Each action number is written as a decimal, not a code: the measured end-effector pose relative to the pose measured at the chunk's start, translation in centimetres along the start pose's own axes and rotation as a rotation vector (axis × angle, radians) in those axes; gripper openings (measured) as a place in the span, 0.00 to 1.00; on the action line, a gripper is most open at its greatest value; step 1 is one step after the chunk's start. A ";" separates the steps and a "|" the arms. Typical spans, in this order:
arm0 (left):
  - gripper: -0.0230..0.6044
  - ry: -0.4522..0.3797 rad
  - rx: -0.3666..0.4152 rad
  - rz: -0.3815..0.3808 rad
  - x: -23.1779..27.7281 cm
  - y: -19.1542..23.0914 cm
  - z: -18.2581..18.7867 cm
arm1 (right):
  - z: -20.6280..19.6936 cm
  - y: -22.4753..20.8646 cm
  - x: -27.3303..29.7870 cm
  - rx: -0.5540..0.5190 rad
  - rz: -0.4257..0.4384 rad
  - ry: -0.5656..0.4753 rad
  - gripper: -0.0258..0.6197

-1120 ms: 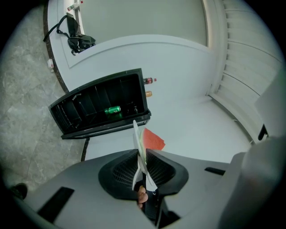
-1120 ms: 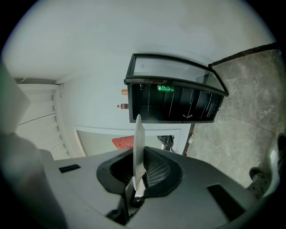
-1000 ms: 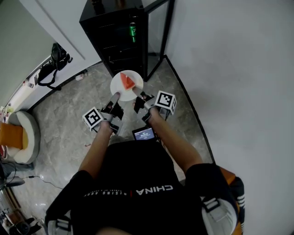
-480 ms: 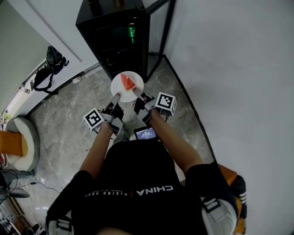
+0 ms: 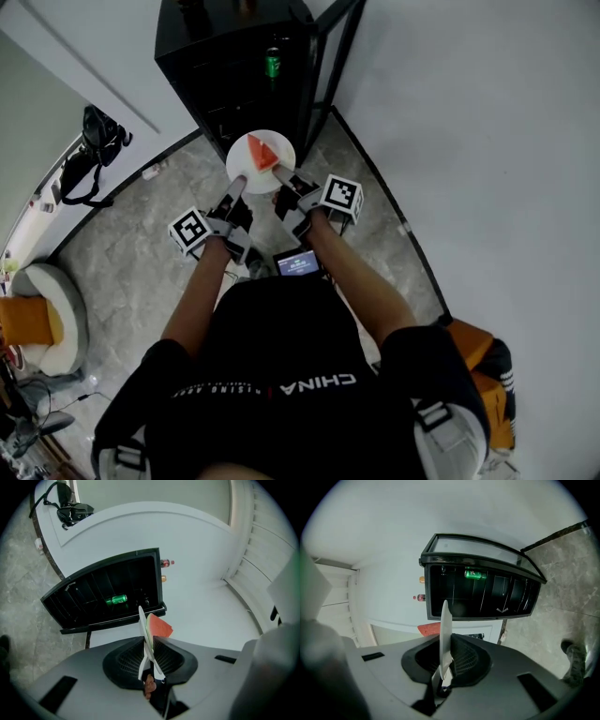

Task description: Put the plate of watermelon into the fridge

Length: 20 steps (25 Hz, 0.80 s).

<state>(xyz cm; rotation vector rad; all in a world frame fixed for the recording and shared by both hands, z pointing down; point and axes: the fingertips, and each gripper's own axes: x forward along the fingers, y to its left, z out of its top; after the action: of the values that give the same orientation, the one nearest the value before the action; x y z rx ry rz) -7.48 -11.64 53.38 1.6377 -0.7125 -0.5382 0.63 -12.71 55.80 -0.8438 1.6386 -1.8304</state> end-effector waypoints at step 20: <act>0.12 0.119 -0.018 -0.020 0.6 1.5 -0.9 | 0.0 -2.2 -0.7 0.008 -0.013 -0.101 0.10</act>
<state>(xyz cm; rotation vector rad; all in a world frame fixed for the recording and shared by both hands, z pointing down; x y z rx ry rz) -6.62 -11.60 55.05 1.6472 -0.6025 -0.4555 1.17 -11.91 57.92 -0.9303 1.5660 -1.7719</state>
